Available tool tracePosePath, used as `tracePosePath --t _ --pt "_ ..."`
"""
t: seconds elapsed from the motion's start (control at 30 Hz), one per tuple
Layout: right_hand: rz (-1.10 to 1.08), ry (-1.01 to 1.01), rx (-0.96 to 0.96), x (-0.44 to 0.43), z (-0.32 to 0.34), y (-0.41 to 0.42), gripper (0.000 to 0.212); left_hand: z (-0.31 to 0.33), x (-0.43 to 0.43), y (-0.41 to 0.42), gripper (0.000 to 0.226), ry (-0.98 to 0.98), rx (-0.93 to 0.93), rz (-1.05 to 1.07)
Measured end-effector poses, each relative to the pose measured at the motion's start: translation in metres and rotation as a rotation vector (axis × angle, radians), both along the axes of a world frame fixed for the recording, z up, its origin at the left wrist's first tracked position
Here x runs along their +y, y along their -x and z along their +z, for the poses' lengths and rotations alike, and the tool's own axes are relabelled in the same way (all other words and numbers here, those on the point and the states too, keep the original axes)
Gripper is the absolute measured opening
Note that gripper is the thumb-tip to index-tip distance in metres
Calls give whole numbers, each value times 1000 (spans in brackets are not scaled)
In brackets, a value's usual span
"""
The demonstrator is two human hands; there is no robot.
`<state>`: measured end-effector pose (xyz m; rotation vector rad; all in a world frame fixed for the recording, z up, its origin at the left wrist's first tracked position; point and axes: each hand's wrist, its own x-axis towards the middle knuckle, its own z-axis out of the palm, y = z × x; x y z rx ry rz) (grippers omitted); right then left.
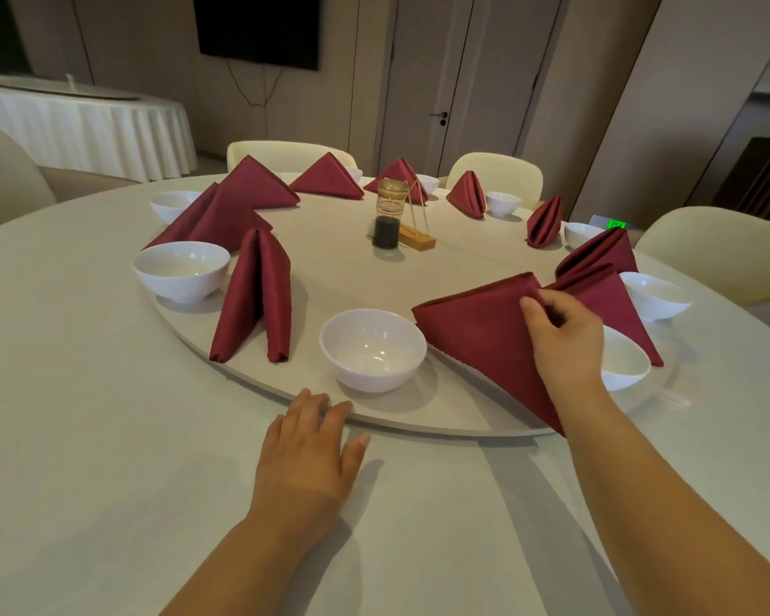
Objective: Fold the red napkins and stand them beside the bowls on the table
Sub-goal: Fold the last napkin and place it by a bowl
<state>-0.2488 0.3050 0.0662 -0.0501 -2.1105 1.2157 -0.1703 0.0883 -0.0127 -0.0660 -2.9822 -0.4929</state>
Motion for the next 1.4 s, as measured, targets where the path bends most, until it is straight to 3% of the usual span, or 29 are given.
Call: tracePosePath --t 0.13,0.27,0.4,0.63,0.93,1.03,1.23,1.4 --pt "39 -96 -12 -14 -2 23 22 -1 0 0 76 17 13 -24" --pt "53 -214 -103 -21 -11 33 24 -1 1 1 54 20 18 -31" --pt "47 -306 -154 -14 -19 30 25 -9 -1 5 39 60 172 -65" --pt "-14 -353 -242 1 -39 4 43 -16 0 6 43 85 247 -86" --pt "-163 -418 -255 -1 -57 -2 35 -18 0 9 51 67 274 -85" --pt "-178 -388 -253 -3 -58 1 33 -19 1 11 67 44 281 -77" --pt "-89 -330 -303 -3 -59 -2 32 -24 0 13 69 35 307 -78" --pt "-39 103 12 9 -49 -6 15 -26 0 14 72 -9 324 -85"
